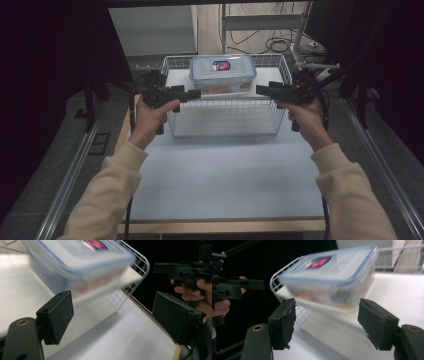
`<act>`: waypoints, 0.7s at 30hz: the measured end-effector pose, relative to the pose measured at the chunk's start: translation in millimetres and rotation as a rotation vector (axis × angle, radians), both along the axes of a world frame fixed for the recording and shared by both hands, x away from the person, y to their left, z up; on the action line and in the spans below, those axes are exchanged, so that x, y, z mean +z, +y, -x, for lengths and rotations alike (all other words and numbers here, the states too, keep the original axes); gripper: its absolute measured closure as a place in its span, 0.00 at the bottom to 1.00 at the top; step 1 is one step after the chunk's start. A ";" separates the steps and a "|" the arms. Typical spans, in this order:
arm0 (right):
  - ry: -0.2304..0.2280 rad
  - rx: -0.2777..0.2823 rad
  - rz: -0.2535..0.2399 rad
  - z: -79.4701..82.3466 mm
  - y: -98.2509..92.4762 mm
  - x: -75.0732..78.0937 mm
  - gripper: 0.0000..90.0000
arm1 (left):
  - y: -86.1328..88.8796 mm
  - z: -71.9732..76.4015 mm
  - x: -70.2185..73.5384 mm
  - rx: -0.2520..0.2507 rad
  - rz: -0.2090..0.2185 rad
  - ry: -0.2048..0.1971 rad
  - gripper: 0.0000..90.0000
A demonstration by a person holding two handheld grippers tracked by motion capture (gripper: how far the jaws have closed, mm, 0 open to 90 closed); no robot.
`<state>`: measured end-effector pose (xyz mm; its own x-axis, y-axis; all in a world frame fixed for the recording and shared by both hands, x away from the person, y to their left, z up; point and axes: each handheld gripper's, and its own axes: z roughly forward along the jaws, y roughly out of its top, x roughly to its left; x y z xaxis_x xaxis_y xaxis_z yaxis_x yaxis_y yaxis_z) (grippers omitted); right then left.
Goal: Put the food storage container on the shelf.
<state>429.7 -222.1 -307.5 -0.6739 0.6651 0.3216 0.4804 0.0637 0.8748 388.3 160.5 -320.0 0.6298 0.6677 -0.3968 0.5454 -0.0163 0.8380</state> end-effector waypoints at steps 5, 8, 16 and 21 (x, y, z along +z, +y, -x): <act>0.007 0.047 -0.004 23.8 -3.4 -20.0 0.32 | -2.4 29.8 -21.2 -0.022 0.030 -0.018 0.20; 0.010 0.074 -0.006 38.4 -5.6 -36.9 0.31 | -4.2 45.8 -36.5 -0.037 0.019 -0.025 0.20; -0.016 0.109 -0.016 77.3 -17.3 -83.7 0.30 | -9.4 81.6 -86.7 -0.102 0.005 0.005 0.21; -0.006 0.120 0.015 94.9 -23.2 -113.2 0.30 | -11.5 92.5 -121.8 -0.119 -0.030 0.067 0.21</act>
<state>334.8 -245.3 -420.7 -0.7509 0.5840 0.3083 0.4635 0.1334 0.8760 295.8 149.0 -441.8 0.6779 0.6025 -0.4212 0.5925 -0.1087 0.7982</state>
